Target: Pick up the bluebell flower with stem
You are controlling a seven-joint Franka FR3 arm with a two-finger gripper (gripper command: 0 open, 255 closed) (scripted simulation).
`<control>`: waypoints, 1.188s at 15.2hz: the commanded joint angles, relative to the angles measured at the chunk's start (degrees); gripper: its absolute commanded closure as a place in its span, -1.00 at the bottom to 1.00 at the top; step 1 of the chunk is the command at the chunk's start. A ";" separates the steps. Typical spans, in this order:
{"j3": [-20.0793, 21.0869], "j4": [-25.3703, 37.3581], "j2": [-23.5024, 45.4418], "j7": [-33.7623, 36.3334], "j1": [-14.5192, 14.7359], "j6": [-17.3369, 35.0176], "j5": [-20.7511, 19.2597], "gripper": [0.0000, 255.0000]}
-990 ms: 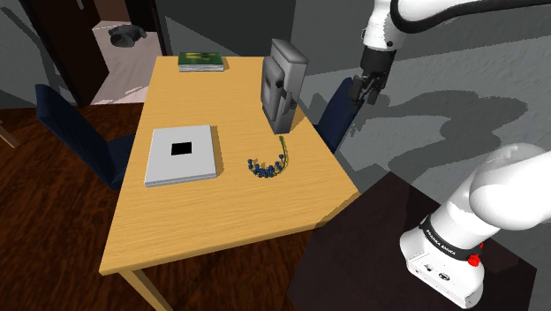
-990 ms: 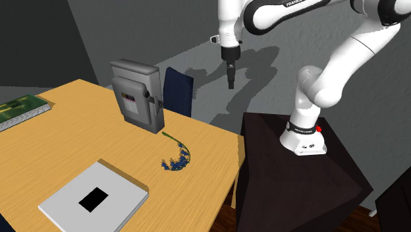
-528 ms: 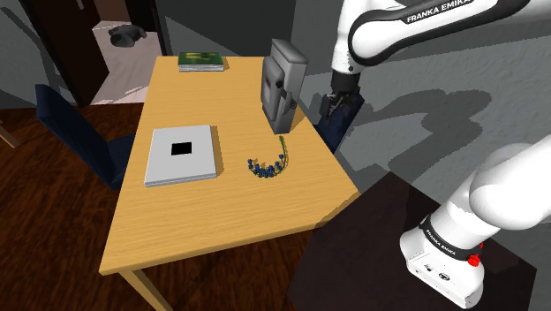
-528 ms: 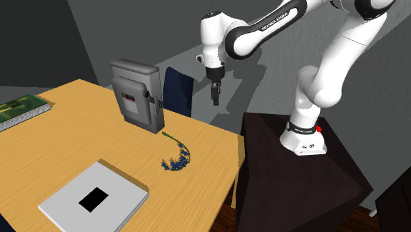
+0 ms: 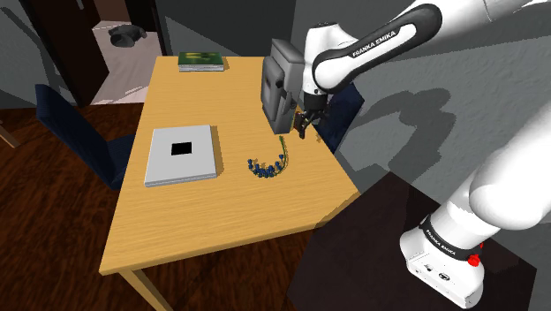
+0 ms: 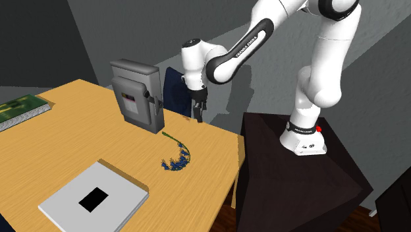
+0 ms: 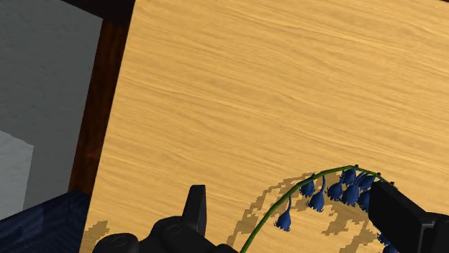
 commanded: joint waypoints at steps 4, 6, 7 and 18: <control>-0.33 6.70 11.47 5.28 0.64 4.06 -3.67 -1.00; -0.76 10.00 16.12 7.25 1.18 5.09 -5.02 -1.00; -1.04 11.76 18.44 8.17 1.49 5.49 -5.62 -1.00; -3.72 27.68 37.51 13.60 4.05 7.61 -8.75 -1.00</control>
